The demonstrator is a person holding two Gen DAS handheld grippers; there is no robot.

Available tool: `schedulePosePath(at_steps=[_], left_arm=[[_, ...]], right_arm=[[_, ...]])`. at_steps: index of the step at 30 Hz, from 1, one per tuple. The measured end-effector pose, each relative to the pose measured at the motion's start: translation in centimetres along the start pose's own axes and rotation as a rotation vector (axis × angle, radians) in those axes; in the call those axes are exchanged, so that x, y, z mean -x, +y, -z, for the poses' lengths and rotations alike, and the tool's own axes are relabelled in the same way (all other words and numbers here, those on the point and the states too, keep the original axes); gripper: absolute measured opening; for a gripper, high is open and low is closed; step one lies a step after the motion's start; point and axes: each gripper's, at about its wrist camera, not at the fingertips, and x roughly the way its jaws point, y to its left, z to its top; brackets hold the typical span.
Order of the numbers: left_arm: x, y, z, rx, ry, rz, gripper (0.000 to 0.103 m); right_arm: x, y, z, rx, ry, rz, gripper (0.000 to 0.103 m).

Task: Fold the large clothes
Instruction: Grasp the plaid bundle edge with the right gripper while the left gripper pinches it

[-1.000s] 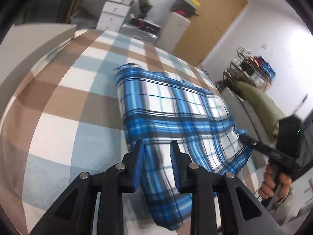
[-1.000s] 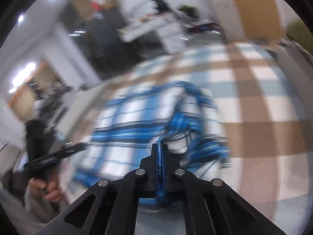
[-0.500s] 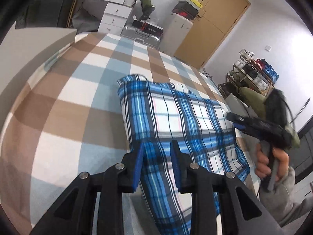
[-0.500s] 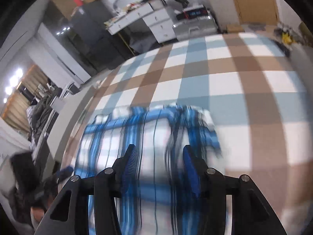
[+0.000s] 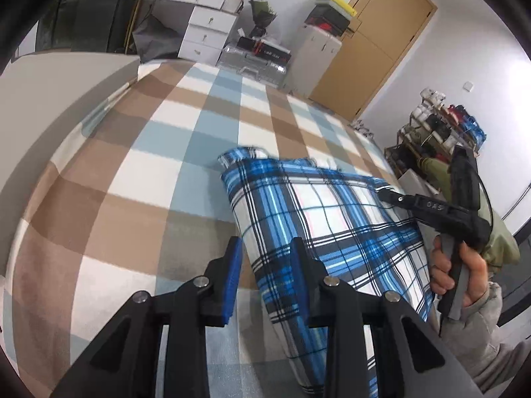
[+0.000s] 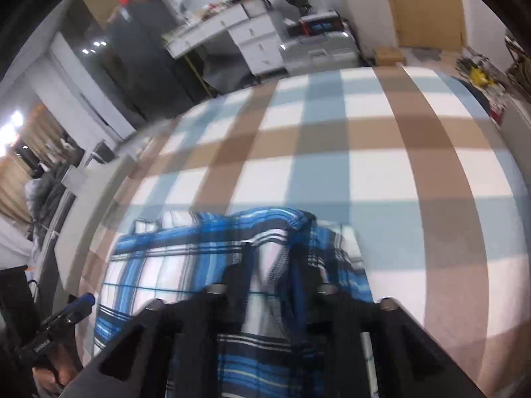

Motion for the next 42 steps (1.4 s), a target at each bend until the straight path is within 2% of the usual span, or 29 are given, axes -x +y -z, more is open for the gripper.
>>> schedulePosePath(at_steps=[3,5,7,8,9,10,12,15,18,20,21,22,24,25,26,27,28,31,33,36,38,42], left_arm=[[0.3,0.1,0.6,0.012,0.023,0.025,0.023],[1.0,-0.5,1.0,-0.014,0.019,0.042,0.024],[1.3,-1.6,1.4,-0.075,0.023,0.031,0.033],[1.3,-2.5,1.7,-0.112,0.036,0.014,0.036],[1.1,-3.0,1.8,-0.136,0.046,0.007,0.037],[1.0,-3.5,2.0,-0.156,0.049,0.004,0.037],[1.0,-4.1,2.0,-0.172,0.058,-0.008,0.037],[1.4,-4.5,2.2,-0.176,0.056,-0.010,0.037],[1.6,-5.2,2.5,-0.193,0.051,0.004,0.038],[1.4,-5.7,2.8,-0.201,0.058,0.006,0.046],[1.2,-5.8,3.0,-0.205,0.065,0.000,0.053],[0.9,-5.9,3.3,-0.210,0.074,-0.016,0.057],[0.2,-6.2,4.0,-0.244,0.091,-0.084,0.058],[0.0,-6.3,4.3,-0.258,0.097,-0.118,0.058],[-0.3,-6.1,4.6,-0.266,0.109,-0.144,0.059],[-0.4,-5.6,4.7,-0.250,0.119,-0.138,0.059],[-0.3,-5.0,4.7,-0.223,0.122,-0.113,0.059],[-0.4,-3.0,3.9,-0.129,0.133,-0.061,0.060],[-0.6,-1.9,3.4,-0.076,0.136,-0.024,0.060],[-1.5,-0.6,2.6,-0.009,0.169,0.054,0.060],[-1.9,-0.3,2.3,0.016,0.182,0.091,0.060],[-2.7,-0.8,1.6,0.006,0.200,0.104,0.060]], right_arm=[[3.8,0.8,1.5,0.053,-0.078,-0.003,0.031],[6.7,1.8,3.4,0.109,-0.122,-0.034,0.032],[7.1,2.8,5.8,0.192,-0.091,-0.088,0.042],[6.3,3.1,7.3,0.239,-0.039,-0.101,0.044],[5.5,3.1,7.8,0.254,0.006,-0.068,0.048],[4.5,2.7,8.6,0.248,0.060,0.005,0.048],[4.8,1.6,9.3,0.201,0.072,0.006,0.048],[7.4,-0.2,8.9,0.112,-0.011,-0.026,0.070],[8.5,-1.3,8.8,0.076,-0.032,0.014,0.072],[7.9,-1.9,9.3,0.050,-0.007,0.026,0.072],[7.5,-2.1,9.5,0.051,0.006,0.034,0.072],[7.3,-1.8,10.2,0.063,0.027,0.060,0.071],[6.7,-1.5,11.5,0.089,0.068,0.133,0.072],[6.8,-1.3,11.8,0.099,0.046,0.140,0.068],[7.0,-1.3,12.1,0.093,0.057,0.114,0.066],[7.2,-1.3,12.4,0.091,0.055,0.105,0.062],[7.4,-1.4,12.7,0.081,0.058,0.085,0.056],[8.0,-1.6,13.7,0.033,0.077,-0.001,0.049],[8.1,-1.6,14.1,0.013,0.112,-0.084,0.048],[8.7,-3.1,13.9,-0.038,0.086,-0.093,0.052],[8.7,-5.1,13.0,-0.119,0.070,-0.104,0.053],[7.7,-6.3,11.6,-0.165,0.057,-0.168,0.055]])
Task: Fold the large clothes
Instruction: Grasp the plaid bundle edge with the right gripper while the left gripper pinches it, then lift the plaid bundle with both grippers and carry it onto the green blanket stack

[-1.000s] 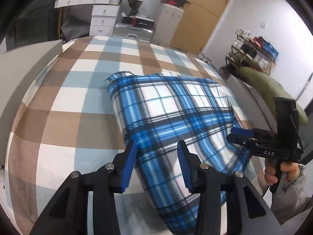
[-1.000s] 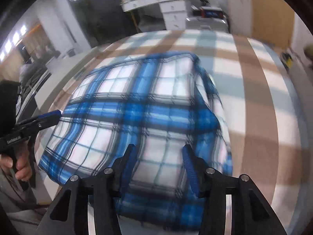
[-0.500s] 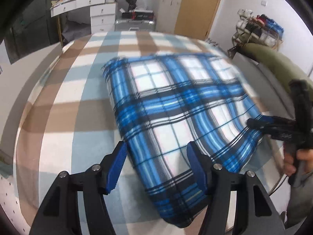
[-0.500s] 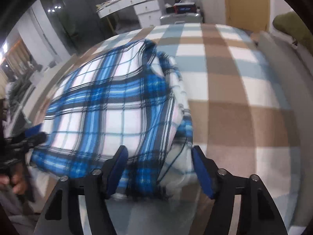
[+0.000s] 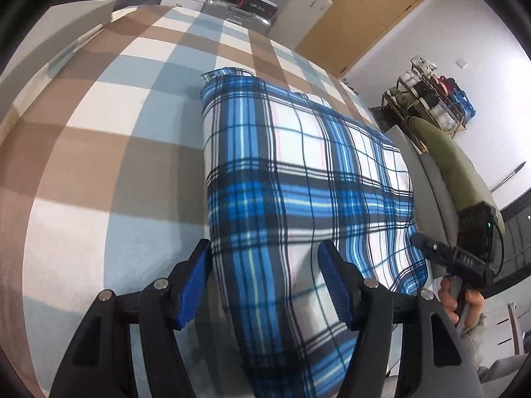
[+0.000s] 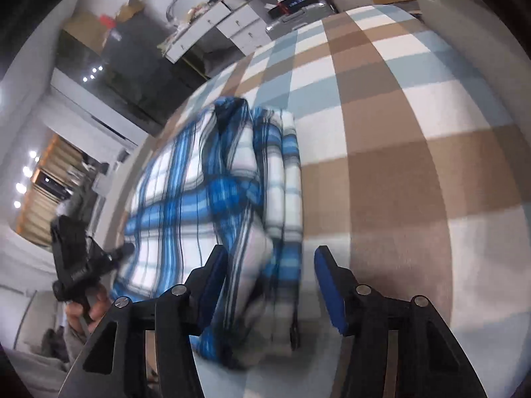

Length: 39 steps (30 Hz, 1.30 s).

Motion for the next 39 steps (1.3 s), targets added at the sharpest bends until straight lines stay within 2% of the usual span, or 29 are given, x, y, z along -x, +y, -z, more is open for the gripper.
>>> schedulePosePath(at_steps=[6,8,10,11,13,14,16,19,23,30,35,39], left_arm=[[-0.4,-0.4,-0.5,-0.016,-0.002,-0.001,0.062],[-0.5,-0.4,-0.6,0.006,-0.010,0.001,0.061],[-0.6,-0.4,-0.6,0.007,-0.019,-0.008,0.060],[-0.6,-0.4,-0.6,0.005,-0.025,-0.018,0.058],[-0.5,-0.1,-0.7,-0.001,-0.033,-0.036,0.045],[-0.5,0.0,-0.6,0.003,-0.035,-0.036,0.042],[-0.2,0.3,-0.6,0.007,-0.049,-0.025,0.027],[0.5,0.1,-0.7,-0.008,-0.068,-0.008,0.016],[1.4,-0.7,-0.7,-0.034,-0.102,0.010,0.013],[3.8,-3.3,-1.4,-0.084,-0.160,0.088,0.012],[6.1,-6.8,-2.1,-0.152,-0.224,0.152,0.012],[8.2,-10.3,-3.3,-0.206,-0.273,0.219,0.012]], right_arm=[[-2.3,1.7,-1.7,0.055,0.010,-0.026,0.057],[-2.7,2.1,-1.8,0.056,0.016,-0.032,0.051],[-3.0,2.0,-1.6,0.055,0.027,-0.043,0.039],[-2.9,2.0,-1.4,0.049,0.021,-0.052,0.038],[-3.0,1.8,-1.1,0.030,0.020,-0.075,0.028],[-2.9,1.6,-0.8,0.016,0.004,-0.084,0.027],[-2.7,1.9,-0.4,0.020,-0.023,-0.083,0.020],[-2.0,2.9,-0.1,0.042,-0.073,-0.070,0.014],[-0.2,4.2,-0.2,0.064,-0.137,-0.089,0.012],[3.3,6.4,0.1,0.102,-0.205,-0.064,0.012],[8.3,8.3,0.2,0.135,-0.311,-0.058,0.011],[13.8,9.8,-0.5,0.167,-0.404,-0.023,0.011]])
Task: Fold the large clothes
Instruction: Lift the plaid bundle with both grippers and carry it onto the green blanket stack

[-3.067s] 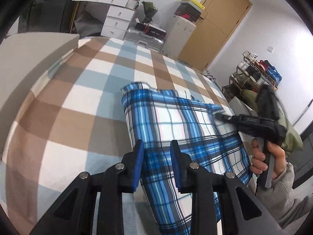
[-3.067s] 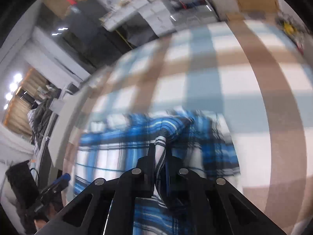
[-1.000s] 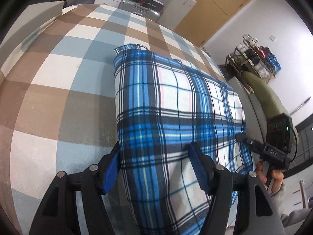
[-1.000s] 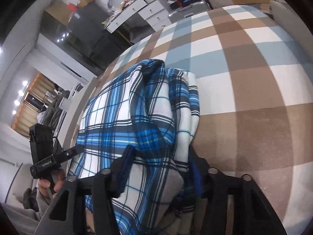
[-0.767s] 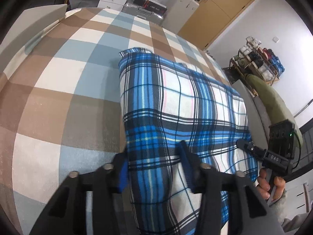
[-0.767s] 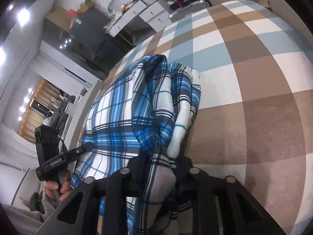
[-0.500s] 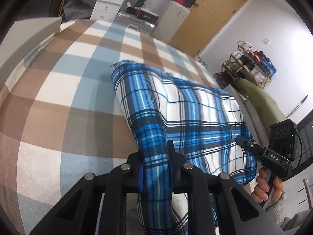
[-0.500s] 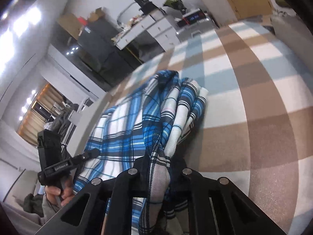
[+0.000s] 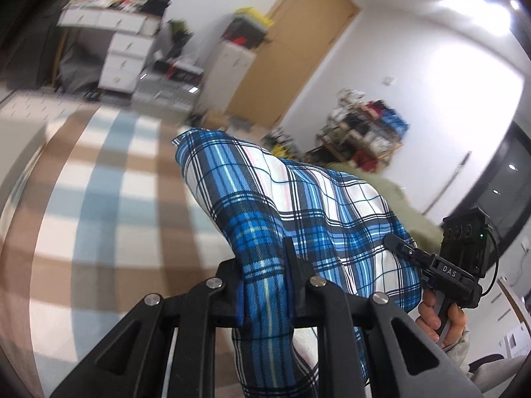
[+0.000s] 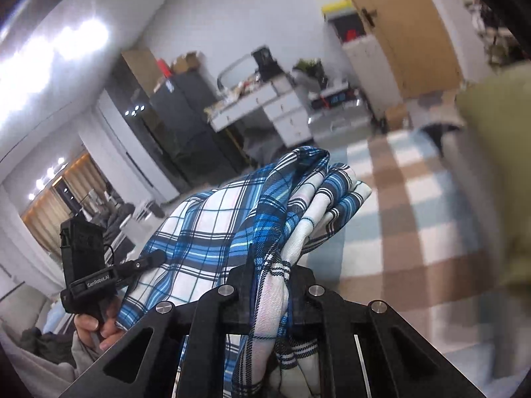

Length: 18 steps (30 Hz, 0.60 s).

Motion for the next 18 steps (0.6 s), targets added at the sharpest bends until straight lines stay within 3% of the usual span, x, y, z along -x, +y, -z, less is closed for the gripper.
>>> schedulePosePath(at_steps=[10,18], left_arm=[[-4.7,-11.5,-7.1,-0.138,-0.053,0.190,0.013],[-15.1,-19.5,-9.8,-0.184,0.012,0.328,0.013]], right_arm=[[12.8,-0.8,-9.5,-0.003,-0.266,0.205,0.011],[20.2,-8.5,-15.4,-0.118,-0.424,0.386,0.011]])
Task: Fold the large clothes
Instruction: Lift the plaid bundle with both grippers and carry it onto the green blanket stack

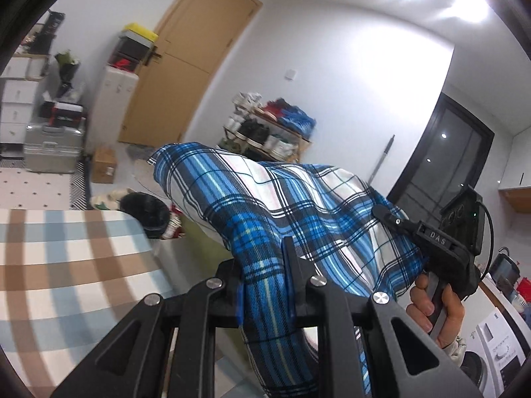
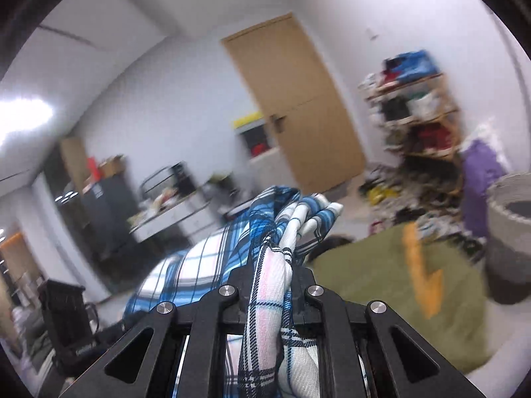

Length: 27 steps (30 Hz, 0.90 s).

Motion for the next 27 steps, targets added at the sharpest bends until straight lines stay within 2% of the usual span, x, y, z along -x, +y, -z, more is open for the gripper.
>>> schedulePosePath(at_steps=[2,4,6,8,10,11,12,14,15,16,19,22,24,27], left_arm=[[-3.6,-0.4,0.0,-0.010,0.024,0.017,0.013],[-7.1,-0.2,0.3,0.005,0.059,0.004,0.013],[-9.5,0.1,1.3,0.013,0.101,-0.002,0.014],[-13.1,1.0,2.8,0.013,0.179,-0.044,0.014],[-15.0,1.8,4.4,-0.015,0.238,-0.087,0.016],[-15.1,2.3,4.8,-0.017,0.235,-0.080,0.017],[-15.0,2.9,5.2,-0.013,0.225,-0.065,0.020],[-14.6,3.6,5.3,-0.011,0.231,-0.049,0.024],[-14.3,3.7,5.3,-0.014,0.236,-0.041,0.025],[-14.0,3.8,5.3,-0.017,0.239,-0.038,0.028],[-12.6,4.1,5.0,-0.013,0.236,-0.040,0.036],[-9.7,4.1,4.8,-0.047,0.162,-0.056,0.039],[-8.2,2.9,5.2,-0.087,0.109,-0.069,0.047],[-7.2,1.4,6.0,-0.138,0.088,0.009,0.051]], right_arm=[[-1.1,-2.9,-1.6,-0.032,-0.006,0.063,0.011],[-2.6,-5.8,-2.4,-0.072,0.017,0.107,0.011],[-4.5,-8.9,-2.7,-0.071,0.034,0.224,0.011],[-7.1,-12.1,-1.9,-0.108,0.104,0.310,0.011],[-8.5,-14.5,-0.8,-0.143,0.151,0.366,0.012],[-9.3,-15.8,0.1,-0.159,0.187,0.402,0.013],[-9.6,-16.8,0.7,-0.184,0.206,0.402,0.015],[-9.5,-17.9,1.6,-0.223,0.218,0.402,0.023],[-9.0,-18.5,1.4,-0.233,0.213,0.399,0.032],[-8.6,-18.6,1.5,-0.251,0.206,0.398,0.037],[-6.4,-17.6,1.3,-0.228,0.147,0.390,0.039],[-3.5,-14.2,1.1,-0.113,0.060,0.389,0.044],[-2.2,-11.6,1.3,-0.026,0.008,0.381,0.045],[-1.4,-8.2,2.3,0.071,-0.011,0.288,0.048]])
